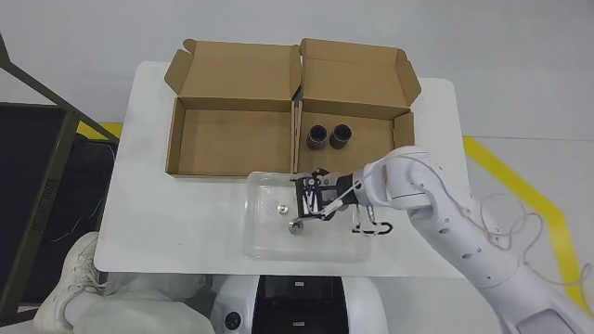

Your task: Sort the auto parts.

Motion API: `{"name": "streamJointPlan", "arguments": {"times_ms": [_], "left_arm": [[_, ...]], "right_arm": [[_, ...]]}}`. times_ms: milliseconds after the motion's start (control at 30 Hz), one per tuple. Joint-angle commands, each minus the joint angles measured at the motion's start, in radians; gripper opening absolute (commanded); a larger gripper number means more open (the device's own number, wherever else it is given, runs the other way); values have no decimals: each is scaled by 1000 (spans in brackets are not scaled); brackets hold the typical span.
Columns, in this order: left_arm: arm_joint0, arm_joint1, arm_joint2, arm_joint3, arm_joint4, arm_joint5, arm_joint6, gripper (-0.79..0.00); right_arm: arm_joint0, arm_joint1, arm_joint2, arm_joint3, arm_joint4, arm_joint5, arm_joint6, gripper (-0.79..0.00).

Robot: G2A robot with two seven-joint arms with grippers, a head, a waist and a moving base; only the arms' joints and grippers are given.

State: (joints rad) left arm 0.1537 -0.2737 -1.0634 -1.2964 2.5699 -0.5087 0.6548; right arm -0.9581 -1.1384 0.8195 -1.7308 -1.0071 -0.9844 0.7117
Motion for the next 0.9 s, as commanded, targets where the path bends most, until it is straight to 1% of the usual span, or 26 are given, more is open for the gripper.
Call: {"name": "streamJointPlan", "arguments": {"times_ms": [0, 200, 333, 567, 867], "left_arm": [[0, 0, 0, 0, 0, 0, 0, 0], [0, 0, 0, 0, 0, 0, 0, 0], [0, 0, 0, 0, 0, 0, 0, 0], [0, 0, 0, 0, 0, 0, 0, 0], [0, 0, 0, 0, 0, 0, 0, 0]], "right_arm": [[-4, 1, -9, 13, -17, -15, -16, -197], [-10, 1, -34, 58, -67, -28, -66, -197], [-11, -1, -49, 82, -112, -7, -76, -197], [4, -8, -104, 126, -129, -28, -87, -185], [42, -19, -172, 193, -150, -28, -123, -200]]}}
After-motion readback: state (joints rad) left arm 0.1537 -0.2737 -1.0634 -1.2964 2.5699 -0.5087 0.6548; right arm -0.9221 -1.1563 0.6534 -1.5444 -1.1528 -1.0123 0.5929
